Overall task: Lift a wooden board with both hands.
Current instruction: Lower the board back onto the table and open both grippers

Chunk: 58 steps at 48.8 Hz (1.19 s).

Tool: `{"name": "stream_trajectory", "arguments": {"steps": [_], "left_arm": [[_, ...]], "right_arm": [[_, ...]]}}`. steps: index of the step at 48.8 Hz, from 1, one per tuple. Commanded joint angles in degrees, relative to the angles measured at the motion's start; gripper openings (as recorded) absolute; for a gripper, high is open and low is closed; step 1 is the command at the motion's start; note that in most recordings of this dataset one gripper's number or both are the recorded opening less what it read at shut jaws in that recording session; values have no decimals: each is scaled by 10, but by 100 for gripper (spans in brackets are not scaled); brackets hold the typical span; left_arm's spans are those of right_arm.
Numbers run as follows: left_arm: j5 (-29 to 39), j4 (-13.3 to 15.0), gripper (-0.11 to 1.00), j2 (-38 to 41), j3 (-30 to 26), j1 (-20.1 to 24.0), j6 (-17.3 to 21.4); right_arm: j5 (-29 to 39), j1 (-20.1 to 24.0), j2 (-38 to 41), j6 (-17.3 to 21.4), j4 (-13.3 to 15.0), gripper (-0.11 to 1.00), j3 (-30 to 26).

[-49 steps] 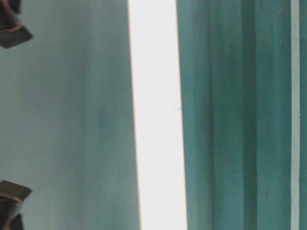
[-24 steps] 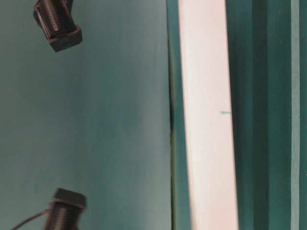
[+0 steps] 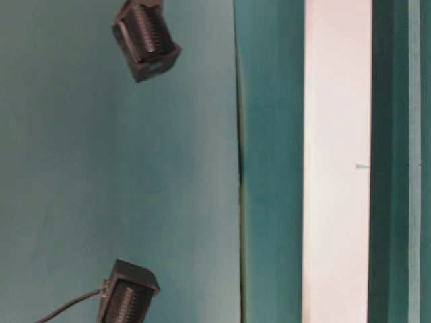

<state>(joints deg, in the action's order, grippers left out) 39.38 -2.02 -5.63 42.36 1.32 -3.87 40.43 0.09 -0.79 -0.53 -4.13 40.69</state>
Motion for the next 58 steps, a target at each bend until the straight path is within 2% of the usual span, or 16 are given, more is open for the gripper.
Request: {"name": "stream_trajectory", "arguments": {"steps": [1,14,25,45,58], "left_arm": [[-18,1,17,1,0,0,-10],[-60,1,17,24,10,-12,-45],[-63,1,17,29,10,-22,-42],[-78,1,17,29,25,-22,-40],[-146,1,17,21,47,-27,-20]], "right_arm": [[-11,6,10,-5,-3,21,2],[-38,6,22,-5,-2,21,14],[-67,5,31,-5,-2,21,20],[-69,5,40,-4,-2,21,26],[-89,5,40,2,-2,21,25]]}}
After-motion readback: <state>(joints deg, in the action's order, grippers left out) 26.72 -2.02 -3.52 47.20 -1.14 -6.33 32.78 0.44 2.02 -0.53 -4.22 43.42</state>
